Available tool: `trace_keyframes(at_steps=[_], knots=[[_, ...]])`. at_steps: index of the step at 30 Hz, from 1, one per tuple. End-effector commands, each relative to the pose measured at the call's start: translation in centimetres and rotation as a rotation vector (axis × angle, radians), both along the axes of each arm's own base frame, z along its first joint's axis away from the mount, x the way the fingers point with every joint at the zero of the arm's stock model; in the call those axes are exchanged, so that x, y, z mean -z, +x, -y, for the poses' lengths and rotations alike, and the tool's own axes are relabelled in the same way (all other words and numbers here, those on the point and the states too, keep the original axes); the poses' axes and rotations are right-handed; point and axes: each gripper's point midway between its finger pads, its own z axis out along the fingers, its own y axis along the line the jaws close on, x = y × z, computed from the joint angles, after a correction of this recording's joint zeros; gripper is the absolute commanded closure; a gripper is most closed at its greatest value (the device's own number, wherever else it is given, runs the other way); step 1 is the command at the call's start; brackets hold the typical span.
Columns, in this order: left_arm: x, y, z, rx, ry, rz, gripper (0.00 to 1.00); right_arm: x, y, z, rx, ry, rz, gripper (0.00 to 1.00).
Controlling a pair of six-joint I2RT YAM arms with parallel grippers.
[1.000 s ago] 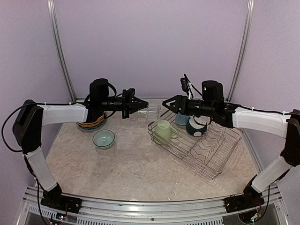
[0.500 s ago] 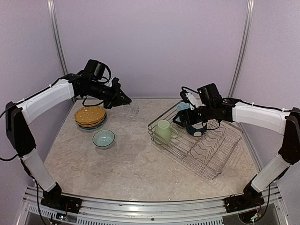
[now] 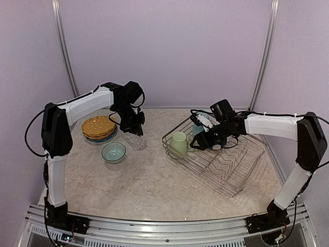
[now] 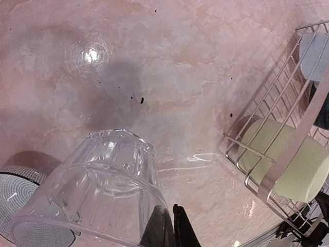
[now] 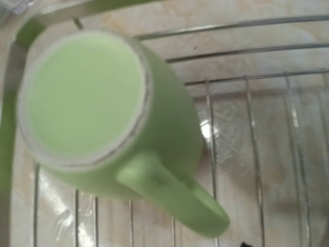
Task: Unload the mixed dishes from the dish rack
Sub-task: Place the cup at the center of the board, then grab the cup from the dish rack.
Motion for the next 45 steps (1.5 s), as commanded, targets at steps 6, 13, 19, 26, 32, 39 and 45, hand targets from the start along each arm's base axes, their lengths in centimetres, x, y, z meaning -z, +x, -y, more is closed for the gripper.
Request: trace_keyframes(at_steps=[6,13,19,26,32,39,45], knots=[[3.3,0.9,-1.5,0.021,0.152,-0.035,0.97,1.6,1.3,-1.3,-0.099,-0.013,0.043,0.50],[5.2,1.0,-1.3,0.032,0.180,-0.065,0.85,2.8,2.1,-1.2,-0.099,-0.048,0.056,0.49],[5.4,1.0,-0.9,0.038,0.169,-0.070,0.77,3.2,2.4,-2.0,-0.131,-0.026,0.062,0.50],[3.3,0.6,-0.2,0.056,0.135,-0.041,0.59,3.6,2.1,-2.6,-0.176,-0.005,0.065,0.58],[0.8,-0.2,0.5,0.074,0.108,-0.014,0.47,4.2,2.0,-2.7,-0.198,-0.013,0.071,0.66],[-2.9,-1.3,0.6,0.072,0.067,0.035,0.43,4.3,2.3,-2.4,-0.177,-0.025,0.084,0.81],[-5.9,-2.3,0.8,0.069,0.017,0.082,0.41,2.3,2.2,-2.1,-0.135,0.017,0.117,0.93]])
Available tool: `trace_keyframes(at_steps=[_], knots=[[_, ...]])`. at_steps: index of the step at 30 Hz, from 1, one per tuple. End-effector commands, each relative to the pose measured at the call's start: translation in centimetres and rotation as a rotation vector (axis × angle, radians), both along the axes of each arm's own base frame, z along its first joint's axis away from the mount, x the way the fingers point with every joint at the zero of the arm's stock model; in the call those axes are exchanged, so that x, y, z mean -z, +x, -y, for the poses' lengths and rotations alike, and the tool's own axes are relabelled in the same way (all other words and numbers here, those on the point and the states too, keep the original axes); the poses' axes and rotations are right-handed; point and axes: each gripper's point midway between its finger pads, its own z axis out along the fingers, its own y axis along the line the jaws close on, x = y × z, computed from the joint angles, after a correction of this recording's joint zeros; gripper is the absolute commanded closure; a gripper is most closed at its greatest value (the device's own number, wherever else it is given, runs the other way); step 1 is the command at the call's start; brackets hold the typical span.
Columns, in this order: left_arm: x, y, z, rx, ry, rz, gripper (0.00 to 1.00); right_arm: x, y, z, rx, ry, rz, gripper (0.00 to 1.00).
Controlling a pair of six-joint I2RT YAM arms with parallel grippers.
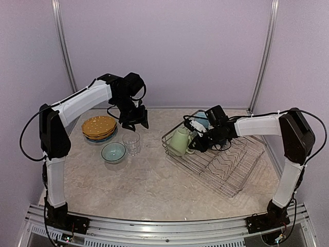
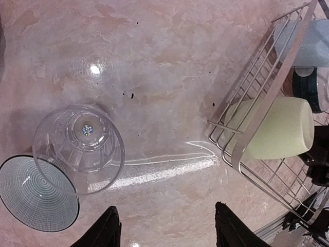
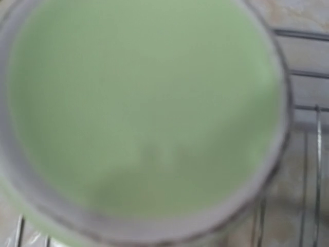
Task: Unload the mixed dishes from the dish rack
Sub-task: Grab the cup from the dish rack, then pass from the right arm to the left
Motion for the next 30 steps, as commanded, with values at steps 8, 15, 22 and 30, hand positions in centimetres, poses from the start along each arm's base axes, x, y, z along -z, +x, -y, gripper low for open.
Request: trace_keyframes(at_steps=[8,15,22,30], knots=[[-7.5,-2.1,1.0,0.009,-0.177,0.110,0.37,-5.4,0.1,0.2,0.112,0.163,0.070,1.00],[-9.5,-2.9,1.7,0.021,-0.270,0.137,0.33,-9.7,0.2,0.0,0.179,0.294,0.079,1.00],[-12.3,-4.1,3.7,0.052,-0.468,0.155,0.28,-14.3,-0.2,-0.6,0.229,0.475,0.046,1.00],[-16.1,-5.7,6.2,0.104,-0.802,0.143,0.21,-19.6,-1.0,-1.9,0.225,0.763,-0.023,1.00]])
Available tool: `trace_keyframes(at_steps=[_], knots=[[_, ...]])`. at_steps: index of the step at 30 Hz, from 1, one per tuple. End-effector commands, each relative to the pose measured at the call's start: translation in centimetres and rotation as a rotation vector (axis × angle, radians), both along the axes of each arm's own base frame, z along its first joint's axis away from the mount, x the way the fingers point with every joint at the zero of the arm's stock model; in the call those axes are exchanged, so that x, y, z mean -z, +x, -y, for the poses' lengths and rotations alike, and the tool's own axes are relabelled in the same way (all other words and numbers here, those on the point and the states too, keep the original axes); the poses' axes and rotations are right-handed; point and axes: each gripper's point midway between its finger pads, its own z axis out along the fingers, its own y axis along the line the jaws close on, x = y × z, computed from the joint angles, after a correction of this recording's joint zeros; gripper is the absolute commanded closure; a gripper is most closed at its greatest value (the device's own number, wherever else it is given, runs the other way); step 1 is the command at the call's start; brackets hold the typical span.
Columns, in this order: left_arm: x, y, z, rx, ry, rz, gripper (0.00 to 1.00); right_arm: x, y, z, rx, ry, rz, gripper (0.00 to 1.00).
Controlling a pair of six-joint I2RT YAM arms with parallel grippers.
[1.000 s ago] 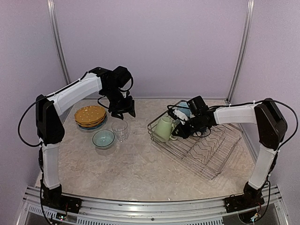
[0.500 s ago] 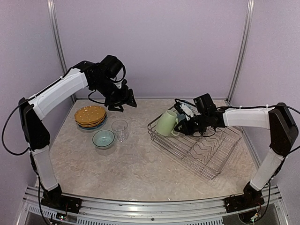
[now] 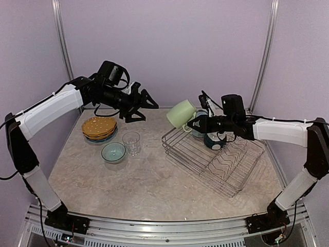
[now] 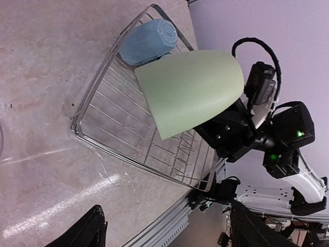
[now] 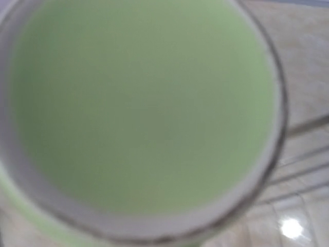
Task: Unload the mixed dishes from the dish rack
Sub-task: Pass from the right arm to the left
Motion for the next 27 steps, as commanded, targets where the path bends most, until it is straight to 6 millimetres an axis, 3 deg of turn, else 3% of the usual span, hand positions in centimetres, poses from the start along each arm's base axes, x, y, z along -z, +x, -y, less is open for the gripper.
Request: trace_keyframes(at_steps=[1,7,15,19,27], knots=[[-4.1,-0.8,2.2,0.064,-0.269,0.019,0.20,-7.5,-0.6,-1.3,-0.032,0.294,0.074,1.00],[-4.4,-1.3,3.0,0.094,-0.445,-0.048,0.20,-10.1,-1.8,-3.0,-0.096,0.441,0.086,1.00],[-5.2,-0.7,3.4,0.095,-0.574,-0.033,0.22,-10.8,-3.4,-5.9,-0.179,0.500,0.071,1.00],[-5.5,-0.5,3.1,0.088,-0.626,-0.027,0.28,-10.9,-4.2,-7.1,-0.217,0.520,0.069,1.00],[-5.1,-0.2,2.2,0.055,-0.666,-0.030,0.50,-11.2,-5.0,-8.5,-0.247,0.560,0.077,1.00]])
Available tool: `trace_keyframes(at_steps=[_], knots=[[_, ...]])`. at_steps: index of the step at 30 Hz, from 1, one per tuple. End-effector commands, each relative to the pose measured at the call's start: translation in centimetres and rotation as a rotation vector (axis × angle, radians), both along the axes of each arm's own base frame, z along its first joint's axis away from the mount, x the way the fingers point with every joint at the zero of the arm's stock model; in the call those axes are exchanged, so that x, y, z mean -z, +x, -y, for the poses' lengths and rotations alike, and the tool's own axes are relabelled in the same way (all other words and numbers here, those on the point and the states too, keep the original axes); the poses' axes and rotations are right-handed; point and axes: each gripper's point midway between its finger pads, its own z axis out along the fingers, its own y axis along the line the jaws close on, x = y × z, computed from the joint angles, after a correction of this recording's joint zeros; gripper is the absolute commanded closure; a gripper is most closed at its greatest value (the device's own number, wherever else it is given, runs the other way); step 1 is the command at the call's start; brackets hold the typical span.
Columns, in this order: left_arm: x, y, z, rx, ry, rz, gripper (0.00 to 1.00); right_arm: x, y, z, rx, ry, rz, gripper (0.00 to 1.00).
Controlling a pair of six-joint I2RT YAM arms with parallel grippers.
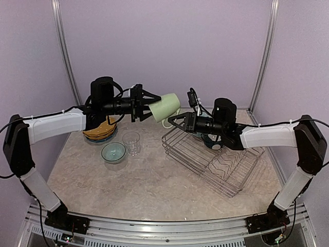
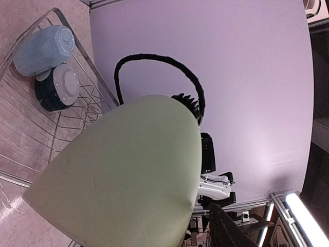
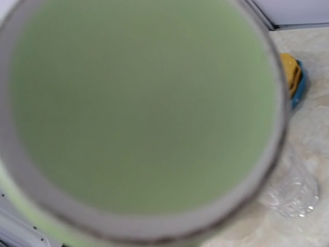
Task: Unload the mixed dishes from the dish rack
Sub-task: Pass from the right arm to the left
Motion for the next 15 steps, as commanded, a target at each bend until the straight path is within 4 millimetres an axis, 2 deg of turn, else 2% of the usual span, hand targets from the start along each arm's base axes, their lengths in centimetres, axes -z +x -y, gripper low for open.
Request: trace_keyframes(at_steps=[1,7,10,12,15], knots=[[-1.4,-0.2,-0.9,-0.013,-0.054,0.035,0.53,-5.6,-0.8,-0.9,-0.029,0.153,0.135,1.00],[-1.5,-0.3,-1.5,-0.021,-0.073,0.035,0.67,-5.5,-1.0,-1.9,-0.048,0.177,0.123,1.00],[-1.6,-0.4,-1.9,-0.028,-0.072,0.043,0.80,-5.2,-1.0,-2.3,-0.052,0.175,0.120,1.00],[-1.6,-0.5,-2.2,-0.032,-0.068,0.042,0.88,-4.9,-0.8,-2.5,-0.046,0.163,0.113,0.94],[-1.4,-0.5,-2.9,-0.046,-0.057,0.038,0.99,-4.1,-0.3,-2.8,-0.031,0.127,0.098,0.78]])
